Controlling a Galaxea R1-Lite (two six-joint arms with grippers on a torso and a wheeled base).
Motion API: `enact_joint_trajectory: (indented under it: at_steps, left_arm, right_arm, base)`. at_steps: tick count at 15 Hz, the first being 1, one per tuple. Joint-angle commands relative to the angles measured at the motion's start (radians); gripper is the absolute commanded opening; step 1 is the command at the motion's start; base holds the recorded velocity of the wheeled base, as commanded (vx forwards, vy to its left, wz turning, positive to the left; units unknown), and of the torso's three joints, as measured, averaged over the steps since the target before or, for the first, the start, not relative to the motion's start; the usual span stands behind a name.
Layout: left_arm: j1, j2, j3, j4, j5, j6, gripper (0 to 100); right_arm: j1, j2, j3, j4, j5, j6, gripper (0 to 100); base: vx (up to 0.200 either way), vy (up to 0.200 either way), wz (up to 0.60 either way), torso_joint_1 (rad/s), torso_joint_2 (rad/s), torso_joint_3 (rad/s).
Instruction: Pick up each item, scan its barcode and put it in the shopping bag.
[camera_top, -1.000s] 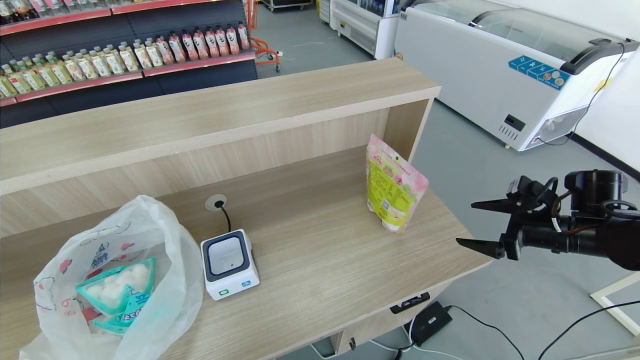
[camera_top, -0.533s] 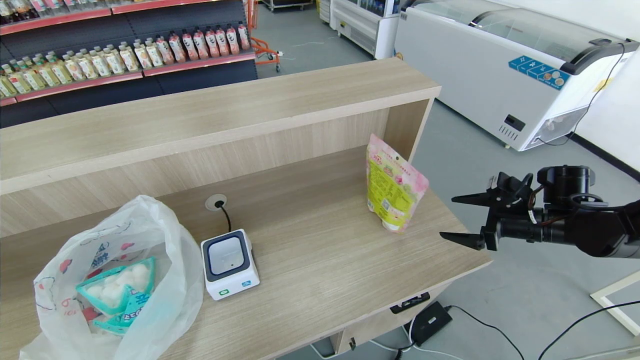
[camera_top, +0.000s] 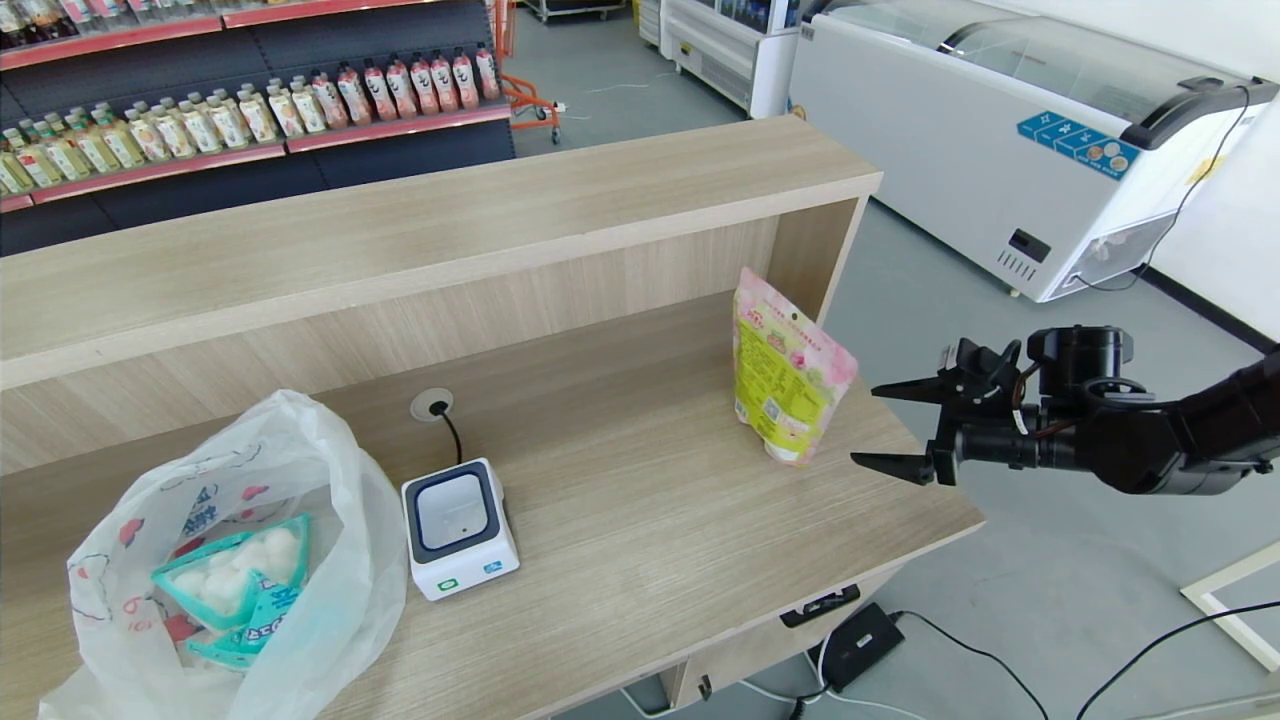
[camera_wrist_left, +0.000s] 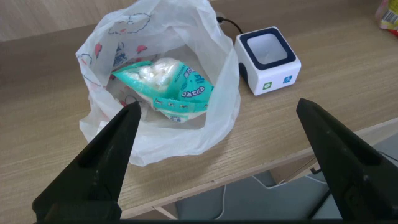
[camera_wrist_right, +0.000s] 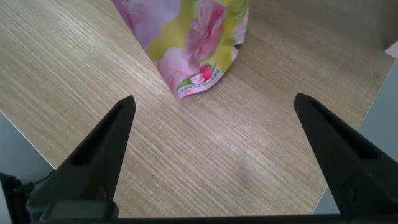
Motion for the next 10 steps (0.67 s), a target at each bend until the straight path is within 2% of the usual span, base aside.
enact_joint_trajectory:
  at_steps: [1,10]
  left_arm:
    - [0.000,0.000,0.000,0.000,0.000,0.000,100]
    - [0.000,0.000,0.000,0.000,0.000,0.000,100]
  right_arm:
    - [0.006,0.024,-0.020,0.000,0.002,0.003,100]
    - [0.014,0.087,-0.149,-0.003,0.016,0.132,100]
  base:
    - [0.000,0.000,0.00,0.000,0.00,0.000]
    - [0.000,0.000,0.00,0.000,0.00,0.000]
